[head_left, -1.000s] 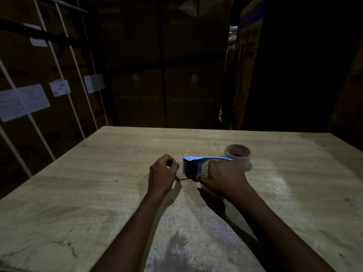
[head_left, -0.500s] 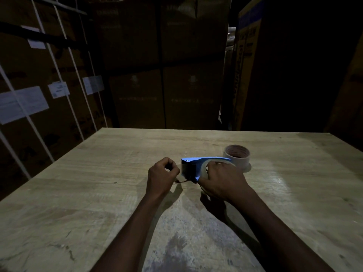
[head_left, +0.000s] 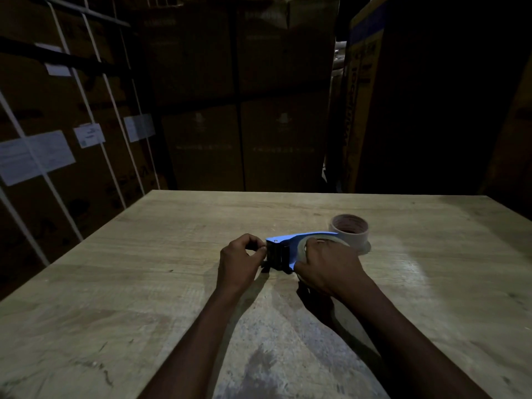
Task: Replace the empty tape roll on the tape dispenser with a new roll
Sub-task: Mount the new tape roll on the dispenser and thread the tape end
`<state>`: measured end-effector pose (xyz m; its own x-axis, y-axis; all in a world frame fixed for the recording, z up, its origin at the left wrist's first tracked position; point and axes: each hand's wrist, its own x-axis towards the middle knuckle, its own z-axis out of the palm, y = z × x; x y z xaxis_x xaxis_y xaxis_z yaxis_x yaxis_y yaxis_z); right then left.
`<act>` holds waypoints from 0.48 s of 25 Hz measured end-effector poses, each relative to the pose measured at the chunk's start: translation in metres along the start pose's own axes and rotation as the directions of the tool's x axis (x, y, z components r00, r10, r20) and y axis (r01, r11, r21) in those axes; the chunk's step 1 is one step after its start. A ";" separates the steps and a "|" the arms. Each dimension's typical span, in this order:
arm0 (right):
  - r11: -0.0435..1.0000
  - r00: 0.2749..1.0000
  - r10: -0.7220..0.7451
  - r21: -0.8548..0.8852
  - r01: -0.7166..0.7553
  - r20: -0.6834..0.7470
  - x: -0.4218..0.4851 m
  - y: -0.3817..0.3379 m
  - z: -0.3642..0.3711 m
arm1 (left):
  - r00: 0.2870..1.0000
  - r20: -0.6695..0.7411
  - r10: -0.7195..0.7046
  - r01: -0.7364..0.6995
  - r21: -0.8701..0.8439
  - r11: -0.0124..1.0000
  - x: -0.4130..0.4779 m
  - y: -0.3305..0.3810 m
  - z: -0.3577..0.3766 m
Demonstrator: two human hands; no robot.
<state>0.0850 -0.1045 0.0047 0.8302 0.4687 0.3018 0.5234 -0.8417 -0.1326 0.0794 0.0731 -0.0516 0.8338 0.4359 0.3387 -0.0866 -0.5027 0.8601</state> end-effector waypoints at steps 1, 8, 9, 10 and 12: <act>1.000 1.000 -0.005 -0.002 0.005 -0.003 0.000 0.000 0.000 | 1.000 -0.001 0.004 -0.004 0.001 1.000 0.000 0.000 0.000; 1.000 1.000 0.015 0.003 -0.015 -0.008 0.001 0.001 0.002 | 0.999 0.008 0.048 -0.048 0.059 0.997 0.000 -0.003 0.000; 1.000 1.000 0.016 0.009 -0.016 -0.005 0.001 0.001 0.002 | 0.999 0.010 0.048 -0.049 0.068 0.996 0.000 -0.003 0.000; 1.000 1.000 0.018 0.013 -0.018 -0.002 0.001 0.001 0.003 | 0.999 0.011 0.049 -0.050 0.071 0.996 0.000 -0.003 0.000; 1.000 1.000 0.018 0.011 -0.018 -0.002 0.000 0.002 0.003 | 0.999 0.007 0.054 -0.055 0.069 0.996 -0.001 -0.002 0.000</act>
<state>0.0866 -0.1052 0.0017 0.8391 0.4530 0.3013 0.5104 -0.8471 -0.1479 0.0788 0.0737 -0.0542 0.8319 0.4025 0.3820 -0.0943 -0.5759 0.8121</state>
